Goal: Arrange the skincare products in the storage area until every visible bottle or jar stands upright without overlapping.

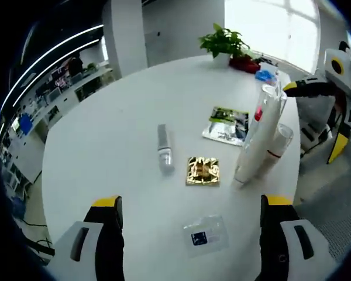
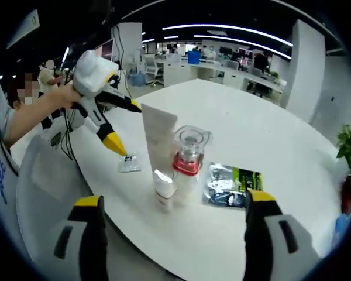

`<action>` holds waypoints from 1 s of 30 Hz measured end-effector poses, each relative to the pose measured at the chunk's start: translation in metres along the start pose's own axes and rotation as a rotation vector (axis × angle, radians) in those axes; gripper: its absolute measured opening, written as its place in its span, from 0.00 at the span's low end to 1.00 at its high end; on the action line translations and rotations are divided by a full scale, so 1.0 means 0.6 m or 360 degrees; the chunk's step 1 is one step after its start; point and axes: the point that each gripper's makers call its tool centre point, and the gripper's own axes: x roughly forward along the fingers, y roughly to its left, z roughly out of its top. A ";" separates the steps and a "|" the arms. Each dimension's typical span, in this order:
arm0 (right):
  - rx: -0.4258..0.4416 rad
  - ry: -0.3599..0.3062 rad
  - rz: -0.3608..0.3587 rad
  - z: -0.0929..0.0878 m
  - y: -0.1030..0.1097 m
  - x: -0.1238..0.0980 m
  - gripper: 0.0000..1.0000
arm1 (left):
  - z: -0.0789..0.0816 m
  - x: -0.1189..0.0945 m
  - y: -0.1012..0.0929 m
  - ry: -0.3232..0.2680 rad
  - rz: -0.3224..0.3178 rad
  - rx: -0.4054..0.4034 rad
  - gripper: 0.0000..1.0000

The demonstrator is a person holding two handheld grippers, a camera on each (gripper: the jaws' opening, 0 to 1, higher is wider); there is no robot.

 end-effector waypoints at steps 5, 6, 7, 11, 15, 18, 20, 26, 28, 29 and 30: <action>0.0016 0.0014 -0.0013 -0.004 -0.002 0.000 1.00 | 0.024 0.028 0.017 -0.0026 -0.0002 -0.0011 0.87; 0.0018 0.0016 -0.0014 -0.004 -0.002 0.000 1.00 | 0.026 0.033 0.019 -0.0023 -0.0003 -0.0002 0.86; 0.0021 0.0019 -0.0022 -0.005 -0.004 0.001 1.00 | 0.031 0.040 0.024 -0.0024 0.0003 0.0009 0.85; 0.0042 0.0026 -0.0037 -0.008 -0.010 0.002 1.00 | 0.039 0.060 0.030 0.0007 -0.0019 0.0043 0.79; 0.0065 0.0020 -0.0049 -0.008 -0.014 0.000 1.00 | 0.047 0.085 0.034 0.0035 -0.0038 0.0065 0.74; 0.0071 0.0024 -0.0059 -0.009 -0.016 -0.001 1.00 | 0.053 0.100 0.037 0.0024 -0.0052 0.0050 0.70; 0.0077 0.0034 -0.0064 -0.012 -0.017 -0.001 1.00 | 0.058 0.112 0.038 -0.0001 -0.0070 -0.0003 0.64; 0.0103 0.0031 -0.0071 -0.014 -0.020 -0.001 1.00 | 0.051 0.147 0.049 0.0029 -0.0062 -0.0053 0.55; 0.0107 0.0036 -0.0074 -0.015 -0.020 -0.001 1.00 | 0.050 0.157 0.052 0.0035 -0.0062 -0.0068 0.52; 0.0109 0.0040 -0.0076 -0.016 -0.021 -0.001 1.00 | 0.049 0.161 0.054 0.0040 -0.0059 -0.0077 0.51; 0.0115 0.0041 -0.0077 -0.017 -0.021 -0.001 1.00 | 0.049 0.164 0.055 0.0041 -0.0059 -0.0078 0.49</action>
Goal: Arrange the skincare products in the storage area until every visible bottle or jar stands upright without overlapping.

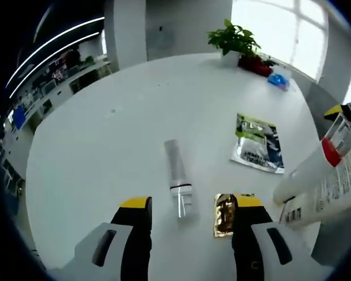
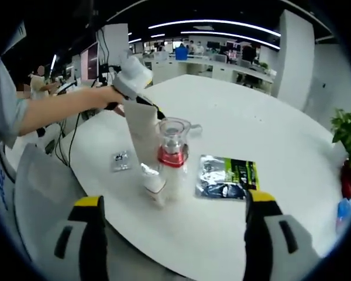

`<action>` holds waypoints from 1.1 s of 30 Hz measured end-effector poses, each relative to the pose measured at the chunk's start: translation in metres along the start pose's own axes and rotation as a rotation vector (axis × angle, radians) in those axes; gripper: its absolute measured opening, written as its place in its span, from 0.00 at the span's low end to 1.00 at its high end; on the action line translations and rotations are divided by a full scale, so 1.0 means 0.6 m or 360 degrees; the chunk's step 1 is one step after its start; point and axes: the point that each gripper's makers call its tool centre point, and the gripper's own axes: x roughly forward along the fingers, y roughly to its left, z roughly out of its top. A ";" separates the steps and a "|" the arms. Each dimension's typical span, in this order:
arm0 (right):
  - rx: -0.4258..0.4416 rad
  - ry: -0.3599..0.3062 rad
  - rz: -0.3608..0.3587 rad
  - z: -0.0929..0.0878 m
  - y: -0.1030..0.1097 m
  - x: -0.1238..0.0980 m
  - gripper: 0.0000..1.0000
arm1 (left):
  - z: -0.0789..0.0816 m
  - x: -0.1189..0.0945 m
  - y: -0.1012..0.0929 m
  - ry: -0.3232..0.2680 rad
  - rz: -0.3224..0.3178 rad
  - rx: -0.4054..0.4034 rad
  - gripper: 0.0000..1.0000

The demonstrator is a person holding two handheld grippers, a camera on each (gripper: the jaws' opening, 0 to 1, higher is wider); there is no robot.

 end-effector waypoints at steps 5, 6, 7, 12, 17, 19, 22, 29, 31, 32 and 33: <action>0.0016 -0.0002 0.0001 0.001 -0.002 0.002 1.00 | 0.005 0.015 0.008 -0.0015 0.0024 -0.0040 0.43; 0.0015 -0.0002 0.0000 0.001 -0.002 0.002 1.00 | 0.005 0.019 0.007 -0.0010 0.0023 -0.0040 0.43; 0.0016 0.0000 0.0002 0.001 -0.003 0.003 1.00 | 0.004 0.023 0.008 -0.0002 0.0025 -0.0037 0.42; 0.0014 0.0009 0.0003 0.000 -0.003 0.005 1.00 | 0.000 0.039 0.011 0.0030 0.0047 -0.0047 0.41; 0.0013 0.0011 0.0003 0.000 -0.004 0.007 1.00 | -0.003 0.052 0.014 0.0047 0.0092 -0.0019 0.35; 0.0016 0.0014 0.0002 -0.001 -0.006 0.008 1.00 | 0.000 0.054 0.012 0.0042 0.0086 -0.0043 0.34; 0.0017 0.0021 0.0003 -0.003 -0.006 0.009 1.00 | 0.002 0.059 0.013 0.0044 0.0093 -0.0048 0.32; 0.0014 0.0026 -0.0017 -0.004 -0.012 0.007 1.00 | -0.004 0.075 0.023 0.0084 0.0102 -0.0063 0.30; 0.0016 0.0032 -0.0023 -0.007 -0.013 0.006 1.00 | -0.002 0.078 0.024 0.0079 0.0111 -0.0062 0.31; 0.0015 0.0036 -0.0021 -0.008 -0.014 0.006 1.00 | -0.001 0.079 0.024 0.0074 0.0115 -0.0057 0.31; 0.0015 0.0038 -0.0020 -0.008 -0.013 0.006 1.00 | 0.001 0.081 0.026 0.0062 0.0125 -0.0048 0.30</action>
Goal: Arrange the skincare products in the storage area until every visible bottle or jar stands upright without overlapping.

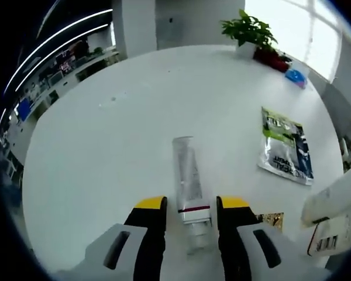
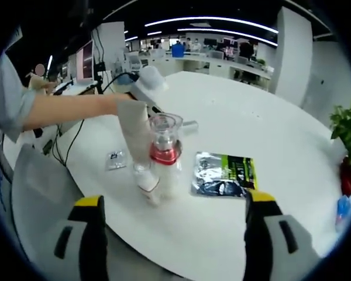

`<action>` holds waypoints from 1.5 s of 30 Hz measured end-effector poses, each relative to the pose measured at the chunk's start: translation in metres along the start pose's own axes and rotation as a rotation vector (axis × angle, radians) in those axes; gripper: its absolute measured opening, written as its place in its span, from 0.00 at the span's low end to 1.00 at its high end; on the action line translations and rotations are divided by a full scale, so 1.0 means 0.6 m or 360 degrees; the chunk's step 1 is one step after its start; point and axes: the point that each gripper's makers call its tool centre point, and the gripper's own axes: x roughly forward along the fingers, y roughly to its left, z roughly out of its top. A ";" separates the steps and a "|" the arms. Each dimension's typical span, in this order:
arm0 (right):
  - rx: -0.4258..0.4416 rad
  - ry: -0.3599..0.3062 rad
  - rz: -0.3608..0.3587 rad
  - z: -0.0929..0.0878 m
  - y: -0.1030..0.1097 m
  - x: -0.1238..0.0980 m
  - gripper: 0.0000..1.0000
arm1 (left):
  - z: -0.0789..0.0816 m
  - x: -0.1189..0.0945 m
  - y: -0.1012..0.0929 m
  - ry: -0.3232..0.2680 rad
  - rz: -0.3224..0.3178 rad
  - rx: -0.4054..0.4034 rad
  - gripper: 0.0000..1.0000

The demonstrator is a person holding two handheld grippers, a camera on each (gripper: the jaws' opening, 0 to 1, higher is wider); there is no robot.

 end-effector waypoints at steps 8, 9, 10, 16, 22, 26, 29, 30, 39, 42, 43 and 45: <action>0.0004 0.0004 -0.0005 -0.003 -0.002 -0.001 1.00 | 0.004 0.005 0.007 -0.0010 0.0014 -0.0021 0.19; 0.0003 0.0004 -0.0004 -0.003 -0.002 -0.001 1.00 | 0.004 0.005 0.007 -0.0012 0.0015 -0.0020 0.18; 0.0002 0.0003 -0.0002 -0.003 -0.001 0.000 1.00 | 0.005 0.006 0.009 -0.0015 0.0015 -0.0019 0.18; -0.0009 0.0006 0.0000 -0.003 0.000 0.001 1.00 | 0.004 0.008 0.013 0.0004 0.0014 -0.0014 0.18; -0.0004 0.0000 -0.0009 -0.005 -0.005 0.000 1.00 | -0.003 0.000 0.011 0.0033 0.0003 0.0019 0.17; -0.0020 -0.0001 -0.0005 -0.004 -0.002 0.001 1.00 | -0.004 -0.011 0.010 0.0035 0.0005 0.0050 0.17; -0.0046 0.0004 -0.0011 -0.004 0.001 0.002 1.00 | -0.001 -0.021 0.012 0.0017 0.0023 0.0085 0.17; -0.0050 0.0002 -0.0010 -0.004 0.002 0.002 1.00 | -0.001 -0.026 0.013 0.0015 0.0018 0.0081 0.17; -0.0064 -0.0028 0.0005 0.000 0.008 -0.004 1.00 | 0.006 -0.060 0.006 -0.0004 0.0004 0.0075 0.17; -0.0069 -0.0033 0.0008 -0.001 0.010 -0.007 1.00 | 0.002 -0.071 0.003 0.0001 0.0005 0.0088 0.17; -0.0072 -0.0034 0.0010 -0.002 0.011 -0.008 1.00 | 0.001 -0.076 0.001 0.0004 0.0005 0.0090 0.17; -0.0075 -0.0040 0.0010 -0.004 0.014 -0.011 1.00 | 0.000 -0.085 -0.001 0.0004 0.0008 0.0088 0.17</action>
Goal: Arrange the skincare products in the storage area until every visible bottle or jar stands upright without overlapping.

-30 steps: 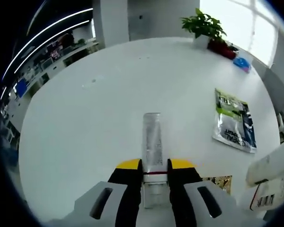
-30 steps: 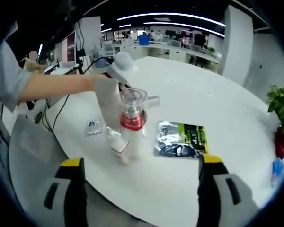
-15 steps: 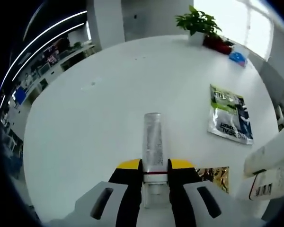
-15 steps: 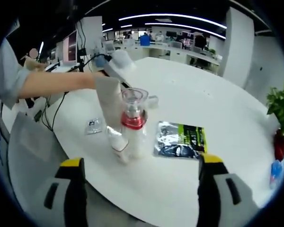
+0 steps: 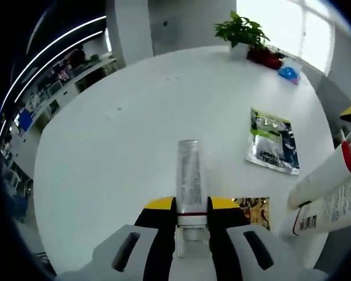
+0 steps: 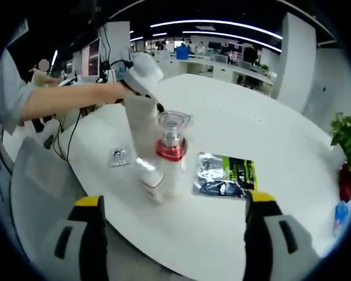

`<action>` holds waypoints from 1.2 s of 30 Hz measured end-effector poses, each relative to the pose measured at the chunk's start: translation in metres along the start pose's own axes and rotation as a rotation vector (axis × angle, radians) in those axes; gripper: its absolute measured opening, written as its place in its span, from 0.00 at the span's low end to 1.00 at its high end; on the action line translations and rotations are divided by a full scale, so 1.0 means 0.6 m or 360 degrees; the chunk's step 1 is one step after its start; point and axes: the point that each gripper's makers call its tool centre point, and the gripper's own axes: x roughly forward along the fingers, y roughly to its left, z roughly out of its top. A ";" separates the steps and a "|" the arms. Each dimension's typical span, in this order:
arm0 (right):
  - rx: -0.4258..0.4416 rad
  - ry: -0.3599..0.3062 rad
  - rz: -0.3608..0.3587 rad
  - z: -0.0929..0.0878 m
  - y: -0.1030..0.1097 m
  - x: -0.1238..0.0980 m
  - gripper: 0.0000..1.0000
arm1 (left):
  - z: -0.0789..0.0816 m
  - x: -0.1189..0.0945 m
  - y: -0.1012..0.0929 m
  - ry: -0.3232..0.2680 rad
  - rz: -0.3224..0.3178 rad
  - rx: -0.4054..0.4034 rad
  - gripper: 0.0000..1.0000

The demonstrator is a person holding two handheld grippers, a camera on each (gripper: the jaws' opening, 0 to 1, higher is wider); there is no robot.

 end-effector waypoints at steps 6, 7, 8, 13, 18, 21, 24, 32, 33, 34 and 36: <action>-0.0027 -0.0031 0.0003 0.007 0.007 -0.009 1.00 | -0.005 -0.024 -0.010 0.0010 -0.0001 0.0010 0.17; -0.0035 -0.0046 0.0005 0.010 0.010 -0.011 1.00 | -0.007 -0.028 -0.012 0.0012 0.0003 0.0015 0.17; -0.0038 -0.0050 0.0006 0.012 0.011 -0.012 1.00 | -0.008 -0.031 -0.013 0.0014 0.0006 0.0018 0.17; -0.0066 -0.0082 0.0014 0.019 0.019 -0.017 0.99 | -0.013 -0.053 -0.020 -0.0002 0.0026 0.0043 0.17; -0.0096 -0.0096 0.0028 0.020 0.031 -0.022 0.99 | -0.024 -0.074 -0.030 -0.0013 0.0033 0.0053 0.17; -0.0107 -0.0112 0.0041 0.022 0.038 -0.026 0.99 | -0.037 -0.085 -0.030 0.0011 0.0058 0.0060 0.17; -0.0128 -0.0119 0.0052 0.024 0.046 -0.027 0.99 | -0.053 -0.095 -0.036 0.0052 0.0053 0.0065 0.17; -0.0182 -0.0154 0.0079 0.032 0.067 -0.028 0.99 | -0.074 -0.121 -0.057 0.0088 -0.0017 0.0029 0.17; -0.0190 -0.0155 0.0085 0.033 0.070 -0.028 0.99 | -0.076 -0.124 -0.060 0.0094 -0.0021 0.0036 0.17; -0.0196 -0.0154 0.0090 0.034 0.072 -0.028 0.99 | -0.077 -0.127 -0.061 0.0099 -0.0026 0.0043 0.17; -0.0203 -0.0165 0.0088 0.037 0.074 -0.028 0.99 | -0.080 -0.134 -0.065 0.0108 -0.0043 0.0038 0.17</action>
